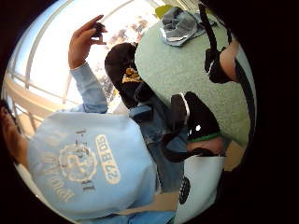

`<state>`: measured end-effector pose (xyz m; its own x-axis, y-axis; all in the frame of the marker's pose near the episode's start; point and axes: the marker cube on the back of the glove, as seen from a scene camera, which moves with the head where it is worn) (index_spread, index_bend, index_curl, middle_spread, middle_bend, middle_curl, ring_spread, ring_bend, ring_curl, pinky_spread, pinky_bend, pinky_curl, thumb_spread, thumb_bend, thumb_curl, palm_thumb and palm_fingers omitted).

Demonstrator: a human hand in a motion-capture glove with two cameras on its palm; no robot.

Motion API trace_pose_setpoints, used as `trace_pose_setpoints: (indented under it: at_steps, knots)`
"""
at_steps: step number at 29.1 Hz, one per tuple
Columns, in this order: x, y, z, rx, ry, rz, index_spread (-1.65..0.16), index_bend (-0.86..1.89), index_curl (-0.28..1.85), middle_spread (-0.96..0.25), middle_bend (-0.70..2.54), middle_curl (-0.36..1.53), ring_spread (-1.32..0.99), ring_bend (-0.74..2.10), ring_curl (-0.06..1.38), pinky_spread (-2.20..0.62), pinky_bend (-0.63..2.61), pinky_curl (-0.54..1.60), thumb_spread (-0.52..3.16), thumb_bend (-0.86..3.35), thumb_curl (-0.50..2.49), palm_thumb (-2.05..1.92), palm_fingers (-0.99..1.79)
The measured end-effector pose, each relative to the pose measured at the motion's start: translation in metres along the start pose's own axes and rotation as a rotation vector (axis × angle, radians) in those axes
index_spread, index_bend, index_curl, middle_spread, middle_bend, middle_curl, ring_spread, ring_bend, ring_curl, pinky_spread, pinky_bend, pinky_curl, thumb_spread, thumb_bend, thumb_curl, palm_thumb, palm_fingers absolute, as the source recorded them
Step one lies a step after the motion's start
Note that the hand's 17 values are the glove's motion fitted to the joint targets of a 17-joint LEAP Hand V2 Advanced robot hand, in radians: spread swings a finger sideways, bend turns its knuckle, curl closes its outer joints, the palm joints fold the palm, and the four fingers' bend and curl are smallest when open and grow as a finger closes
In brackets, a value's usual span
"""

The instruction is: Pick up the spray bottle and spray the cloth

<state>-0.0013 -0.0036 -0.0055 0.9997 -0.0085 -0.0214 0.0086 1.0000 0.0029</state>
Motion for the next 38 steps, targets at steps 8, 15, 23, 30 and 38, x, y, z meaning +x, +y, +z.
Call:
trace_pose_setpoints:
  at_steps: [8,15,23,30,38]
  knots:
    - [0.01,-0.036,-0.029,-0.011,0.11,-0.024,-0.2,0.42,0.26,-0.07,0.47,0.22,-0.06,0.38,0.22,0.15,0.11,0.09,0.76,0.38,0.18,0.63,0.95]
    - [0.027,-0.07,-0.033,-0.094,0.151,0.0,-0.32,0.2,0.27,-0.09,0.36,0.24,-0.06,0.28,0.24,0.19,0.29,0.19,0.96,0.29,0.2,0.56,0.62]
    - [0.032,-0.086,-0.022,-0.155,0.174,0.008,-0.38,0.15,0.26,-0.1,0.32,0.27,-0.05,0.25,0.24,0.2,0.27,0.21,1.07,0.23,0.22,0.57,0.62]
    - [0.035,-0.095,-0.02,-0.182,0.204,0.014,-0.4,0.15,0.27,-0.09,0.3,0.3,-0.05,0.23,0.25,0.21,0.26,0.24,1.11,0.18,0.23,0.58,0.59]
    - [0.036,-0.087,-0.031,-0.142,0.199,0.039,-0.41,0.15,0.28,-0.09,0.29,0.32,-0.05,0.21,0.26,0.21,0.24,0.26,1.13,0.12,0.25,0.59,0.59]
